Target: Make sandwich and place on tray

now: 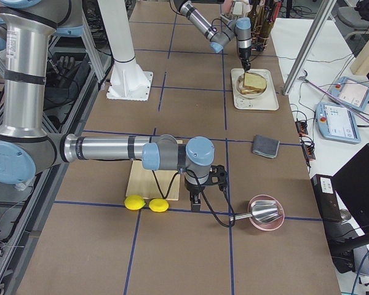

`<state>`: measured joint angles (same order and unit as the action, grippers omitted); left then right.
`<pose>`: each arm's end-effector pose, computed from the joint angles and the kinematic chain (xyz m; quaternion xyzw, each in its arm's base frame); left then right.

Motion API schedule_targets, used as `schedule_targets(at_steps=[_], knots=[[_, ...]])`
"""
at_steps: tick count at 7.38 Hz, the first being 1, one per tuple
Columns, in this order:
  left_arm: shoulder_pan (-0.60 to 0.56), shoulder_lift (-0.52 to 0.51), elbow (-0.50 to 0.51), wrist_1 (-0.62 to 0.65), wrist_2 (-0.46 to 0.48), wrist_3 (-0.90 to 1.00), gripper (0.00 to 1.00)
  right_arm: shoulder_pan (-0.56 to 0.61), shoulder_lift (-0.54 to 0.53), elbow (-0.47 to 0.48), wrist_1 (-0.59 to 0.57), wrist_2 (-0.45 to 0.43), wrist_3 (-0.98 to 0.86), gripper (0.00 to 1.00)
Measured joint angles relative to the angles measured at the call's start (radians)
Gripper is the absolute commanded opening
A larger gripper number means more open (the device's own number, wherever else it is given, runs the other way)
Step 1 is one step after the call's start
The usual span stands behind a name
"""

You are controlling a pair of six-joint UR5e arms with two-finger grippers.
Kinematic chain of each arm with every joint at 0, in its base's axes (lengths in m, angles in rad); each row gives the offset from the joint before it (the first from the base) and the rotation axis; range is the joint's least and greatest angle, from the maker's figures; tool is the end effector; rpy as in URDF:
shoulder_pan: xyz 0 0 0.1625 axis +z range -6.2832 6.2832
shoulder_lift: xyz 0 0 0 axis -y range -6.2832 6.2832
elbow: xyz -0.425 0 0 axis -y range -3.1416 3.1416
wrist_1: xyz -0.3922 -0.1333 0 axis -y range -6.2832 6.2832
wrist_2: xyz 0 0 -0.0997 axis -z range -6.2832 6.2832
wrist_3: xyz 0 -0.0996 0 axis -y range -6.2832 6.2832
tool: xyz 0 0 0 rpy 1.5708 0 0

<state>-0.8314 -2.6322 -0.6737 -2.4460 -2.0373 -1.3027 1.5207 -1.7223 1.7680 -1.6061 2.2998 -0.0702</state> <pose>0.5311 -0.7137 0.2647 0.0814 0.5168 -0.1244 0.8431 0.0454 -0.4309 0.6380 0.0084 -0.3564 -0.0580 0.9325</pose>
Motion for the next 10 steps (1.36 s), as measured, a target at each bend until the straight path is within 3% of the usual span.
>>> schedule_targets(at_steps=[1, 2, 6, 8, 10], knots=[[0.0, -0.002, 0.013, -0.007, 0.014, 0.021, 0.52, 0.0, 0.0, 0.001, 0.0, 0.0, 0.001, 1.0], [0.0, -0.003, 0.018, -0.009, 0.028, 0.041, 1.0, 0.001, -0.001, 0.002, 0.0, 0.0, 0.001, 1.0], [-0.02, 0.007, -0.017, -0.002, 0.043, 0.138, 1.0, 0.001, -0.002, 0.01, 0.0, 0.0, -0.001, 1.0], [-0.039, 0.097, -0.228, 0.113, 0.02, 0.191, 1.0, 0.001, -0.021, 0.033, 0.0, 0.0, -0.003, 1.0], [-0.071, 0.271, -0.565, 0.33, -0.029, 0.313, 1.0, 0.001, -0.04, 0.054, 0.0, -0.002, -0.003, 1.0]])
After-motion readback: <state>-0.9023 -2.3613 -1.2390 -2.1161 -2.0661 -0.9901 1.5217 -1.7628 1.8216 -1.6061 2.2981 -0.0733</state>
